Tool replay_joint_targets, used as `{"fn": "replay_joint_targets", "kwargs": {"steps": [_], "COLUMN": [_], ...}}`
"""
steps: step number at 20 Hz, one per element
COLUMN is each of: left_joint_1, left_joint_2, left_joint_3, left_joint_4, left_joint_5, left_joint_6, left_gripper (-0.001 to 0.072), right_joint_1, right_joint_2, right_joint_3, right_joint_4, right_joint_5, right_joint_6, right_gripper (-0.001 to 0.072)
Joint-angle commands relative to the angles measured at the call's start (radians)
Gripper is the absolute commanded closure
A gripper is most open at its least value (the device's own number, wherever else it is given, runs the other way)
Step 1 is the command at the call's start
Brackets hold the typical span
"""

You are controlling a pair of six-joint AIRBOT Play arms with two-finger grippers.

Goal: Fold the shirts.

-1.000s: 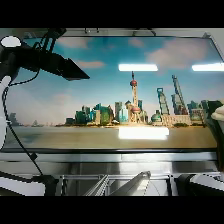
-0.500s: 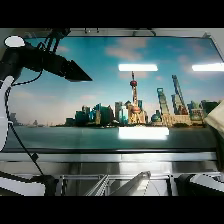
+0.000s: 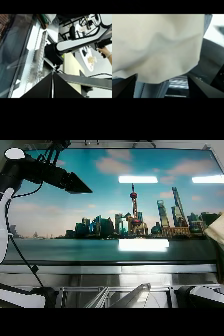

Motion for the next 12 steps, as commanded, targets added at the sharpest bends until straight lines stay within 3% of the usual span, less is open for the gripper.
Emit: {"fn": "replay_joint_targets", "kwargs": {"steps": [1,5,6,8,10,12], "left_joint_1": [0.000,0.000,0.001,0.016,0.047,0.092], "left_joint_2": [-0.001,0.000,0.000,0.000,0.000,0.022], "left_joint_3": [0.000,0.000,0.000,0.030,0.101,0.164], "left_joint_4": [0.000,-0.004,-0.010,0.001,0.000,0.025], "left_joint_5": [-0.004,0.005,0.015,0.042,0.063,0.085], "left_joint_6": [-0.002,-0.004,-0.020,-0.051,-0.095,-0.113], "left_gripper": [0.0700,0.0702,0.0703,0.0709,0.0710,0.0711], "right_joint_1": [0.002,0.002,0.004,0.021,0.073,0.158], "right_joint_2": [-0.002,-0.001,-0.001,0.001,0.019,0.048], "right_joint_3": [0.080,0.275,0.320,0.380,0.389,0.388], "right_joint_4": [-0.006,0.064,0.140,0.358,0.542,0.622], "right_joint_5": [0.064,0.169,0.183,0.161,0.090,0.043], "right_joint_6": [0.000,0.000,0.014,0.023,0.019,0.002], "right_gripper": [0.0013,0.0015,0.0133,0.0688,0.0698,0.0698]}}
